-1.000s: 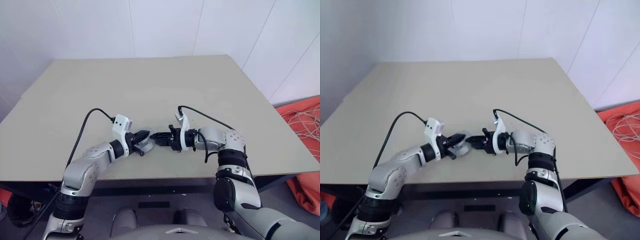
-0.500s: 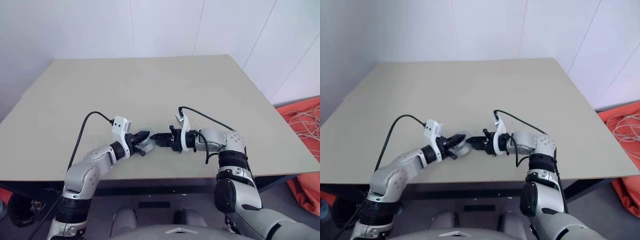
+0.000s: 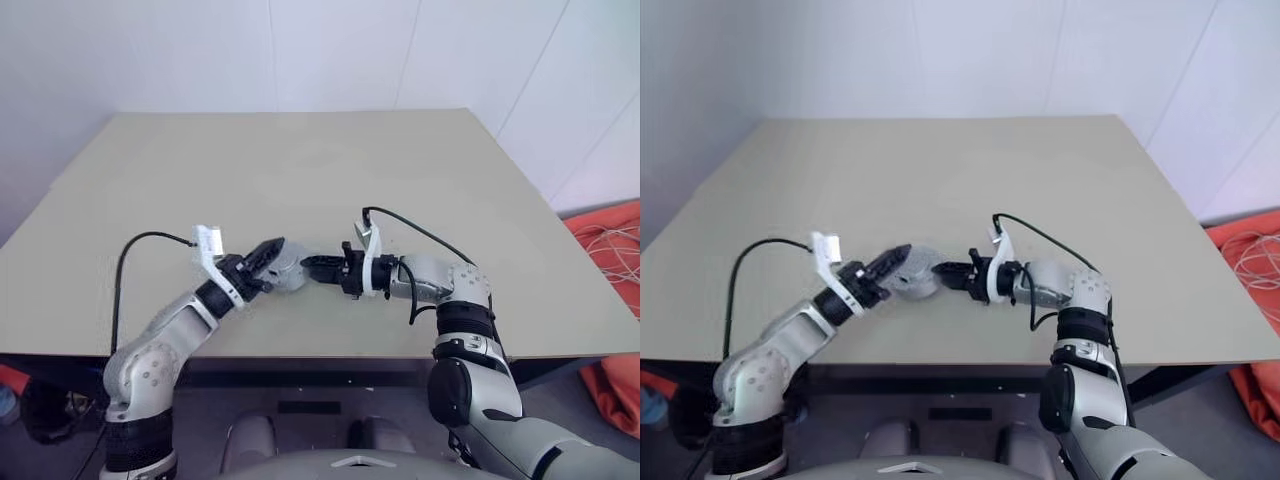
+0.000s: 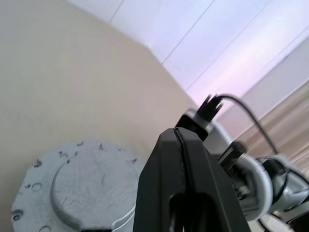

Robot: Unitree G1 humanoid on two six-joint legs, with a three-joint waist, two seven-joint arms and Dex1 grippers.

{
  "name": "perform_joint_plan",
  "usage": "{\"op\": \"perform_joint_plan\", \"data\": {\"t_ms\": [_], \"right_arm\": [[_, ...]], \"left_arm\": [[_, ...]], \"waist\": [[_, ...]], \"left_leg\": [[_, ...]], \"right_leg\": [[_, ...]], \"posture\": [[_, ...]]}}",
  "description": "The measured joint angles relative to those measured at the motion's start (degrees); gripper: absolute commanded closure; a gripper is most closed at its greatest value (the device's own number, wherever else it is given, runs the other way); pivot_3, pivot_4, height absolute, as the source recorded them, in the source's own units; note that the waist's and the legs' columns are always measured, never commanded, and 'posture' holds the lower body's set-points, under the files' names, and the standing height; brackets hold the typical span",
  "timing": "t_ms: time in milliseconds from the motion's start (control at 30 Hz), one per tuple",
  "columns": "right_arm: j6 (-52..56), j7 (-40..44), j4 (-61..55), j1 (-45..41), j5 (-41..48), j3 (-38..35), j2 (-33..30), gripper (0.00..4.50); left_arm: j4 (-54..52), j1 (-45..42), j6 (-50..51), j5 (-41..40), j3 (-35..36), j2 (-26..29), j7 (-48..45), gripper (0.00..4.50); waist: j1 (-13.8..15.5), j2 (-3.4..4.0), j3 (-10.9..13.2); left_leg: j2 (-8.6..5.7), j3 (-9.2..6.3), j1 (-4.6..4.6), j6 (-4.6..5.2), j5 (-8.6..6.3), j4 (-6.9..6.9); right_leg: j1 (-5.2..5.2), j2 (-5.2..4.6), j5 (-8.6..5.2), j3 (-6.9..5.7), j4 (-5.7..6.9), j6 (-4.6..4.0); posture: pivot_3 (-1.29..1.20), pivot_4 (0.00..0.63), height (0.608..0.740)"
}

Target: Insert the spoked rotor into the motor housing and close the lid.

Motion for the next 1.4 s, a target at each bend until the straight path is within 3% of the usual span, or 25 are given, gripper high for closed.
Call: {"op": "perform_joint_plan", "data": {"t_ms": [267, 433, 600, 933, 1400], "right_arm": [[-4.2, 2.4, 0.0, -0.4, -0.6, -0.1, -0.4, 3.44], [-4.9, 3.1, 0.0, -2.0, -0.2, -0.1, -0.4, 3.44], [-4.7, 3.1, 0.0, -2.9, 2.2, 0.1, -0.3, 3.44], [-5.1, 0.2, -1.0, -2.8, 9.4, 2.5, -0.4, 3.44], [-11.1, -7.8, -8.6, 1.6, 26.4, 14.1, -3.3, 3.44]], "left_arm": [[-3.8, 11.6, -1.3, -21.0, 3.3, -4.8, 16.0, 4.5], [-3.5, 16.1, -5.1, -28.2, 3.7, -6.3, 23.6, 4.5], [-3.5, 19.2, -8.2, -33.5, 3.0, -6.3, 26.4, 3.3], [1.0, 19.8, -12.0, -35.8, 0.7, -5.9, 23.1, 0.01], [8.8, 13.8, -12.1, -35.3, -0.9, -5.7, 13.1, 0.01]], "waist": [[-0.1, -0.11, 0.1], [0.0, -0.22, 0.1], [0.0, -0.33, 0.1], [-0.1, -0.36, 0.0], [-0.1, -0.43, 0.0]], "left_leg": [[0.02, 0.0, -0.01, 0.0, 0.0, 0.13], [0.03, -0.01, -0.03, -0.01, 0.0, 0.17], [0.03, -0.02, -0.05, 0.0, 0.0, 0.18], [0.04, -0.02, -0.02, -0.01, 0.0, 0.25], [0.04, -0.04, 0.05, -0.01, 0.0, 0.4]], "right_leg": [[0.02, 0.01, -0.11, 0.01, 0.02, 0.29], [0.03, 0.02, -0.08, -0.01, -0.02, 0.37], [0.04, 0.02, 0.04, -0.01, -0.03, 0.58], [0.09, 0.02, 0.11, 0.0, -0.02, 0.69], [0.26, 0.0, 0.19, 0.0, -0.01, 0.81]], "posture": [[0.0, 0.0, 0.74], [0.0, 0.0, 0.74], [0.0, 0.0, 0.74], [0.0, 0.0, 0.74], [0.0, 0.0, 0.74]]}}
